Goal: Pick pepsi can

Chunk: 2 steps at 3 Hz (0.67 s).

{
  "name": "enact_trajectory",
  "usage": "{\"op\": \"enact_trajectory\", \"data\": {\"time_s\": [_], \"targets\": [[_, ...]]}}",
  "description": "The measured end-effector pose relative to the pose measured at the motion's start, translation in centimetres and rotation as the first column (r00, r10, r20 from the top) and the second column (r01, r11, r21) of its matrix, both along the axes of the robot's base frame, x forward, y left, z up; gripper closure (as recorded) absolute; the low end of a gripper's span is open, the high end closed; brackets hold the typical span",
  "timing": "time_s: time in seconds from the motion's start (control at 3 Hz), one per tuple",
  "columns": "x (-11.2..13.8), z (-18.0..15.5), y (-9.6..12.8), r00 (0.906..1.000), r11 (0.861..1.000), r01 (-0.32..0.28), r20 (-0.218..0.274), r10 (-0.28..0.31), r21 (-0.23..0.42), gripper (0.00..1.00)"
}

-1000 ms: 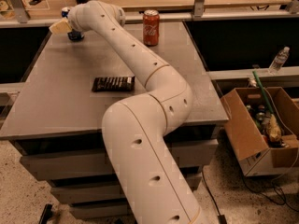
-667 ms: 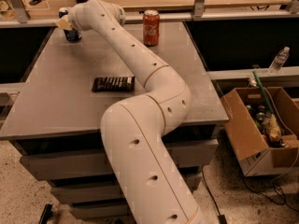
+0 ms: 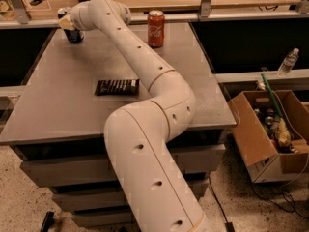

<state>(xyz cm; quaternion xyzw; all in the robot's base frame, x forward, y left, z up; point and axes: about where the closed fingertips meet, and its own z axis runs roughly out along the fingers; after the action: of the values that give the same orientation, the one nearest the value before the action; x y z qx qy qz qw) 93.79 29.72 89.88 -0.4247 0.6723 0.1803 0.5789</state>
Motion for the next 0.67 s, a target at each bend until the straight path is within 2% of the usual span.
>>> {"op": "enact_trajectory", "data": {"time_s": [0.33, 0.67], "targets": [[-0.6, 0.8, -0.5, 0.9988, 0.998, -0.049, 0.009, 0.049, 0.028, 1.0], [-1.7, 2.0, -1.5, 0.9926, 0.989, -0.121, 0.016, 0.12, 0.087, 1.0]]}}
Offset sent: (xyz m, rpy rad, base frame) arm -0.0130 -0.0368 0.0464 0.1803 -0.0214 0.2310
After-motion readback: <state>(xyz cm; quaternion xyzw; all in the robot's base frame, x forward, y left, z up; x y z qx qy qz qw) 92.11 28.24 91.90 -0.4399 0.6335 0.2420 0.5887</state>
